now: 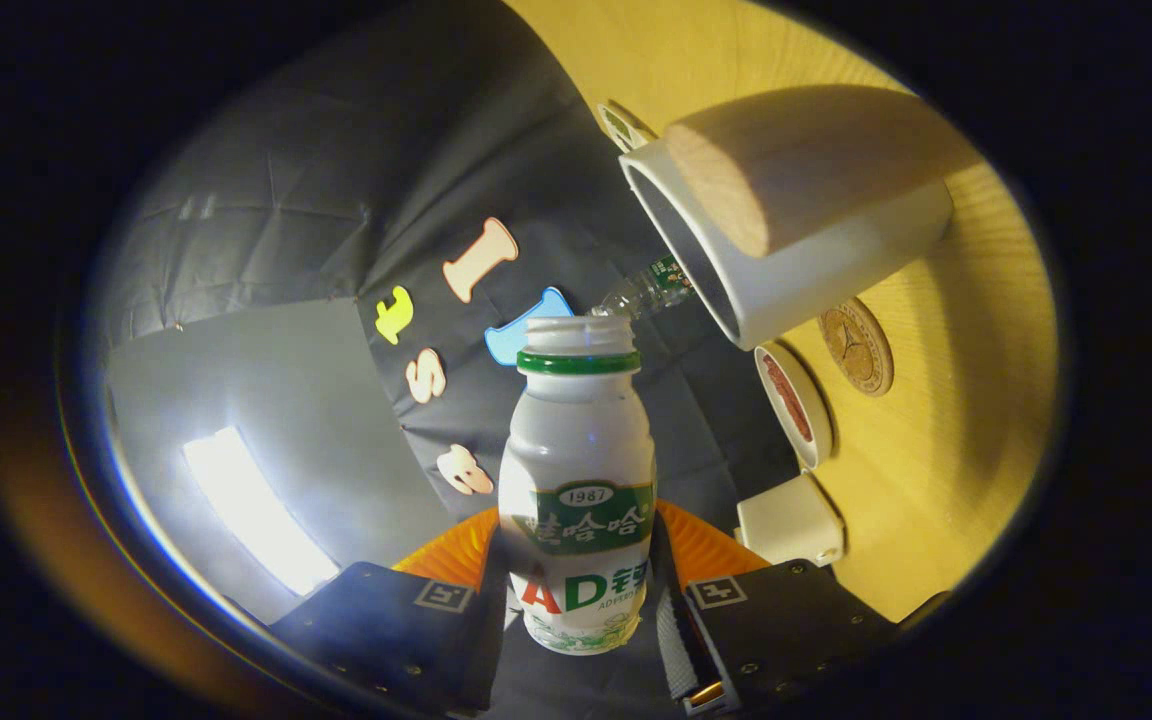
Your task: Take the bottle from table, then pour the juice into the cup, finally place the bottle on the coaster
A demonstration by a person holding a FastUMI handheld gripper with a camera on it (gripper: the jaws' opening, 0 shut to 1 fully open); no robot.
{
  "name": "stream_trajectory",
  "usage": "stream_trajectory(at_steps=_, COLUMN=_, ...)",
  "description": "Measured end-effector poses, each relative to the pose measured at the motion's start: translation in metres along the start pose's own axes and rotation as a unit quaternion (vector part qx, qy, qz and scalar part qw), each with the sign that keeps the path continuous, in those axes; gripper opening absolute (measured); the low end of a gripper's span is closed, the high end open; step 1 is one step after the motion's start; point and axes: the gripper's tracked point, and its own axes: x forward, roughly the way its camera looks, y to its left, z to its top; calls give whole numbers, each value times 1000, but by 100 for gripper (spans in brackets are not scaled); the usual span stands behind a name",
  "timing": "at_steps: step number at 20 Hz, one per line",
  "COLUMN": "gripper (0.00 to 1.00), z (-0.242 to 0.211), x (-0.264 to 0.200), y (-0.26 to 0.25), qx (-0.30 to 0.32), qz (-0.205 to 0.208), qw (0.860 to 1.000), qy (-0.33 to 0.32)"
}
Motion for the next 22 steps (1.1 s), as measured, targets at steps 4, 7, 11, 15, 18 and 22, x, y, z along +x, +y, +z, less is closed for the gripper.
stream_trajectory(at_steps=4, gripper=63, z=-6, x=-4, y=-20, qx=-163, qz=-64, qw=984, qy=23)
stream_trajectory(at_steps=7, gripper=63, z=-7, x=-2, y=-32, qx=-268, qz=-102, qw=957, qy=38)
stream_trajectory(at_steps=11, gripper=63, z=-13, x=-1, y=-55, qx=-402, qz=-155, qw=900, qy=71)
stream_trajectory(at_steps=15, gripper=63, z=-11, x=2, y=-61, qx=-511, qz=-182, qw=835, qy=89)
stream_trajectory(at_steps=18, gripper=63, z=-1, x=7, y=-63, qx=-570, qz=-200, qw=792, qy=88)
stream_trajectory(at_steps=22, gripper=64, z=16, x=21, y=-69, qx=-641, qz=-213, qw=733, qy=82)
